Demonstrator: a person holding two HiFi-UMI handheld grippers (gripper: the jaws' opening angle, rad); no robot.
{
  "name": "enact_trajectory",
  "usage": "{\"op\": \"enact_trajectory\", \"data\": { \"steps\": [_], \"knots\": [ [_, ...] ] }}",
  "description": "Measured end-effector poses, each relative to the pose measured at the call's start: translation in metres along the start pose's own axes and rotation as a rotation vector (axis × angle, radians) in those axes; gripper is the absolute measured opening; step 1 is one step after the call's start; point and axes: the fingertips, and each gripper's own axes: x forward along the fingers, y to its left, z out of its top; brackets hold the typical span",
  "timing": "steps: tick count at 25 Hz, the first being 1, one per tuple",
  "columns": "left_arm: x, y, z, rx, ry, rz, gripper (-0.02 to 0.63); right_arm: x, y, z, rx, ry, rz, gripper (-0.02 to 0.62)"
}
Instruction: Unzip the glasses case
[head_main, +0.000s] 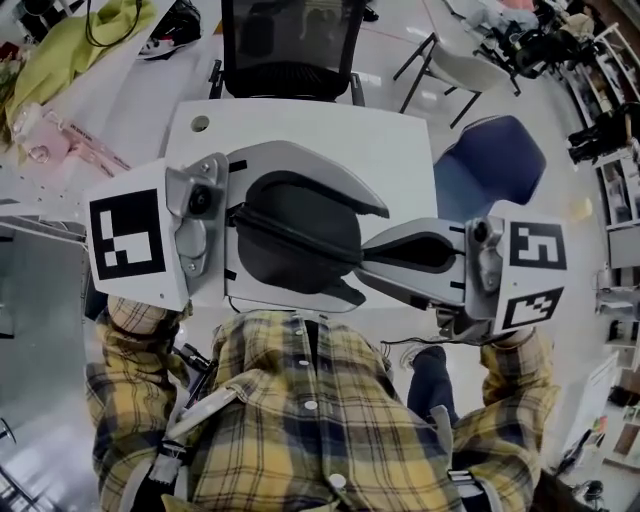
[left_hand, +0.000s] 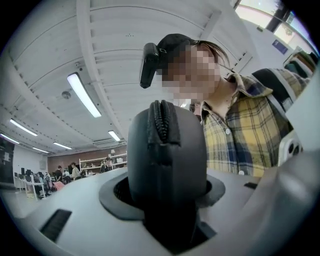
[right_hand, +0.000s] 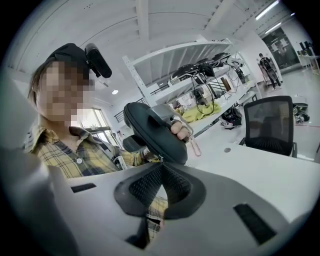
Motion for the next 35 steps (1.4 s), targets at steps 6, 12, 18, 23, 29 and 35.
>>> {"op": "enact_trajectory", "data": {
  "steps": [6, 12, 18, 23, 29, 35],
  "knots": [
    [-0.005, 0.006, 0.023, -0.049, -0.169, 0.018, 0.242, 0.0, -0.004, -0.007, 0.023, 0.0, 0.006, -0.002],
    [-0.01, 0.014, 0.032, -0.09, -0.292, 0.023, 0.242, 0.002, -0.01, -0.013, 0.041, -0.011, 0.008, -0.002],
    [-0.006, 0.019, 0.038, -0.141, -0.395, 0.002, 0.242, 0.002, -0.016, -0.02, 0.058, -0.025, 0.015, -0.002],
    [-0.002, 0.021, 0.04, -0.184, -0.445, -0.013, 0.242, 0.002, -0.015, -0.024, 0.061, -0.046, 0.029, -0.002],
    [0.004, 0.02, 0.044, -0.216, -0.489, -0.031, 0.242, 0.01, -0.015, -0.024, 0.072, -0.065, 0.053, -0.002],
    [0.01, 0.021, 0.046, -0.225, -0.479, -0.021, 0.242, 0.012, -0.013, -0.022, 0.073, -0.096, 0.068, -0.002]
  ]
}}
